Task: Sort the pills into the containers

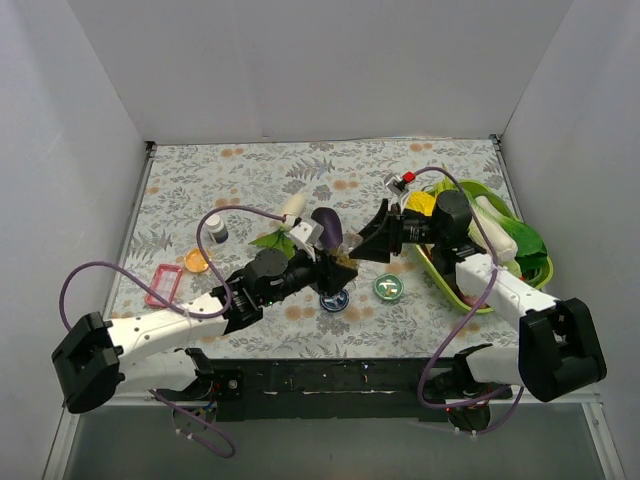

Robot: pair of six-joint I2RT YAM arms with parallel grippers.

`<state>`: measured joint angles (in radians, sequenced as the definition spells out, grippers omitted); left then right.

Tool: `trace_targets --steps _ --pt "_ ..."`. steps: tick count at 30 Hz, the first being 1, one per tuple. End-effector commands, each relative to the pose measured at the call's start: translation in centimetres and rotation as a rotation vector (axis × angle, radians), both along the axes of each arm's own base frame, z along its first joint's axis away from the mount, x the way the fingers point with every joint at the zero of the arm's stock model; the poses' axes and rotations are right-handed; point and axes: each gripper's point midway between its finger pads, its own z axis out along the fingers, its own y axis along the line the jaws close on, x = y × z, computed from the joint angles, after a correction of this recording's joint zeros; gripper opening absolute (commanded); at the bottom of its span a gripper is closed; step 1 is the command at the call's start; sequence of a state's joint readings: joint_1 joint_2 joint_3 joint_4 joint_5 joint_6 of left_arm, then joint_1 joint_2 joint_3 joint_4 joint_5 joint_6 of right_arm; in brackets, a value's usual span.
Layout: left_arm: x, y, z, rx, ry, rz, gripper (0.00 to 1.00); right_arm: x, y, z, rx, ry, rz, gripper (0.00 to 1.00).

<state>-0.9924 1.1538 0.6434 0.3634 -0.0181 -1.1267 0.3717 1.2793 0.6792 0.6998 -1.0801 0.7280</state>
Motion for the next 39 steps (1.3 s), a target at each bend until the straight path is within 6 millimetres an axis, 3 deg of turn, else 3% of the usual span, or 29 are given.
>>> trace_targets --steps 1,2,3,6,7,10,16,21,29,34,38,39 --pt "-2.5 3.4 -1.9 0.195 -0.153 -0.108 0.00 -0.7 -0.8 1.0 -0.083 -0.320 0.115 0.79" --pt "-3.4 3.8 -1.2 0.186 -0.186 -0.144 0.00 -0.9 -1.0 0.6 -0.106 -0.347 0.135 0.81" --pt "-4.0 4.3 -1.6 0.210 -0.197 -0.169 0.00 -1.7 -1.4 -0.4 -0.139 -0.367 0.172 0.81" --pt "-5.5 5.2 -2.2 0.246 -0.225 -0.235 0.00 -3.0 -0.9 -0.7 -0.185 -0.538 0.277 0.82" --pt "-5.9 5.3 -2.3 0.249 -0.228 -0.259 0.00 -4.8 -0.8 -2.3 -0.242 -0.456 0.335 0.82" --pt "-7.0 5.2 -3.1 0.277 -0.215 -0.326 0.00 -6.2 -0.1 -2.9 -0.270 -0.470 0.405 0.83" --pt "-7.1 4.8 -4.1 0.342 -0.168 -0.367 0.00 -6.7 1.2 -2.4 -0.292 -0.492 0.409 0.83" --pt "-6.8 4.5 -3.9 0.344 -0.184 -0.369 0.00 -7.7 1.6 -3.1 -0.317 -0.454 0.436 0.77" --pt "-7.0 4.2 -3.5 0.317 -0.184 -0.378 0.00 -7.2 2.1 -4.2 -0.363 -0.426 0.425 0.76" --pt "-7.1 4.1 -3.6 0.312 -0.179 -0.377 0.00 -7.5 2.3 -4.0 -0.348 -0.411 0.442 0.60" --pt "-7.0 4.1 -3.7 0.308 -0.178 -0.370 0.00 -8.0 2.4 -3.9 -0.326 -0.393 0.467 0.36" --pt "-6.8 4.2 -3.6 0.308 -0.173 -0.357 0.00 -8.2 2.4 -3.7 -0.313 -0.391 0.475 0.25"
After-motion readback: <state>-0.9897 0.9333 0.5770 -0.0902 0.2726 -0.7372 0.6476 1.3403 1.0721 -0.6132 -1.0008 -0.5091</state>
